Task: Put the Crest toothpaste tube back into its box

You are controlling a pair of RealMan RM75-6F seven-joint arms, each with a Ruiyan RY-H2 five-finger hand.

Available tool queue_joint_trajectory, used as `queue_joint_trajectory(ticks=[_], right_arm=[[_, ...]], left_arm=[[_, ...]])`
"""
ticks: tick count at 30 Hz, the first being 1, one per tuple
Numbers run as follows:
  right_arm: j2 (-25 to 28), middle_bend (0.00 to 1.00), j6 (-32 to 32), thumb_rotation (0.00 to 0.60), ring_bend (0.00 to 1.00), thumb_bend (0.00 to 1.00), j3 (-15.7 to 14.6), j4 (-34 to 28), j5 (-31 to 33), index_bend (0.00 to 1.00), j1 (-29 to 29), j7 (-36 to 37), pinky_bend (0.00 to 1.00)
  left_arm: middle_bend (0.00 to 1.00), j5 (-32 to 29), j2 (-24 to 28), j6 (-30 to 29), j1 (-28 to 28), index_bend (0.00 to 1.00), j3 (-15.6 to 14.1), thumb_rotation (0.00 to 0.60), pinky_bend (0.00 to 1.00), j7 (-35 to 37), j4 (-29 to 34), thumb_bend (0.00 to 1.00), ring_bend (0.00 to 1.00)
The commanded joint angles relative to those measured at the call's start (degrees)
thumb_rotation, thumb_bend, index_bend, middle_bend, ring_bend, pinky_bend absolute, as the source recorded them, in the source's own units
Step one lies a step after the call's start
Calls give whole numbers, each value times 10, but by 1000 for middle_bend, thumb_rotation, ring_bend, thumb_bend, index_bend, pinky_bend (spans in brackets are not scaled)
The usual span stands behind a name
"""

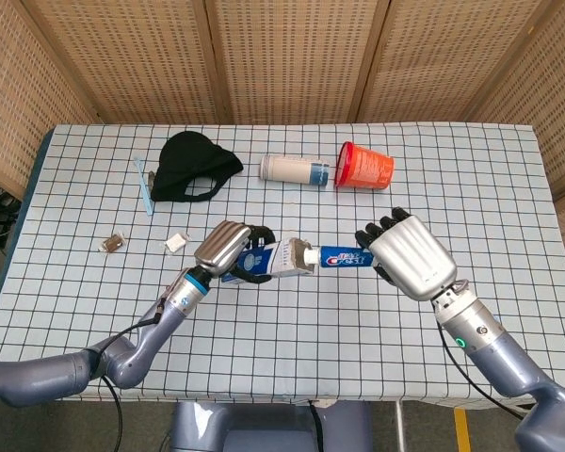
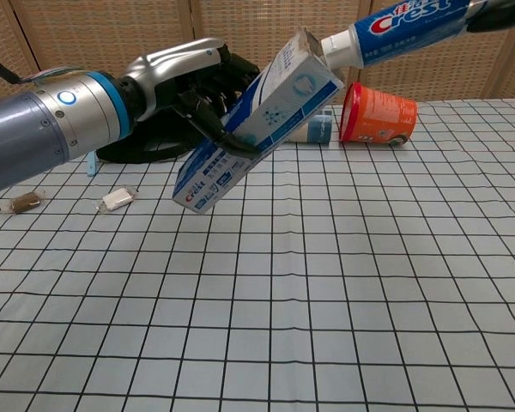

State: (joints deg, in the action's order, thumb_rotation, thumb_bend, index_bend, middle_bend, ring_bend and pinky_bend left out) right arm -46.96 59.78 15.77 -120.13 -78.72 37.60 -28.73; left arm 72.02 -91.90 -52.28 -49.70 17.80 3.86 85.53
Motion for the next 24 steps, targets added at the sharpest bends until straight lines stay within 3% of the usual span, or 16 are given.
queue_joint_trajectory(ticks=[1, 19, 24], right_arm=[[-6, 647, -5, 600, 592, 671, -4, 0, 5, 634, 5, -16, 502], [-34, 654, -17, 600, 598, 667, -21, -15, 11, 637, 32, -118, 514], [-49, 641, -19, 600, 596, 630, -20, -38, 43, 626, 53, -195, 515]], left_arm=[[527, -4, 2, 1, -3, 659, 0, 600, 515, -5, 3, 136, 543], [527, -32, -28, 10, -25, 669, -2, 600, 509, -26, 5, 149, 542], [527, -41, -46, 6, -32, 670, 4, 600, 510, -23, 11, 151, 543]])
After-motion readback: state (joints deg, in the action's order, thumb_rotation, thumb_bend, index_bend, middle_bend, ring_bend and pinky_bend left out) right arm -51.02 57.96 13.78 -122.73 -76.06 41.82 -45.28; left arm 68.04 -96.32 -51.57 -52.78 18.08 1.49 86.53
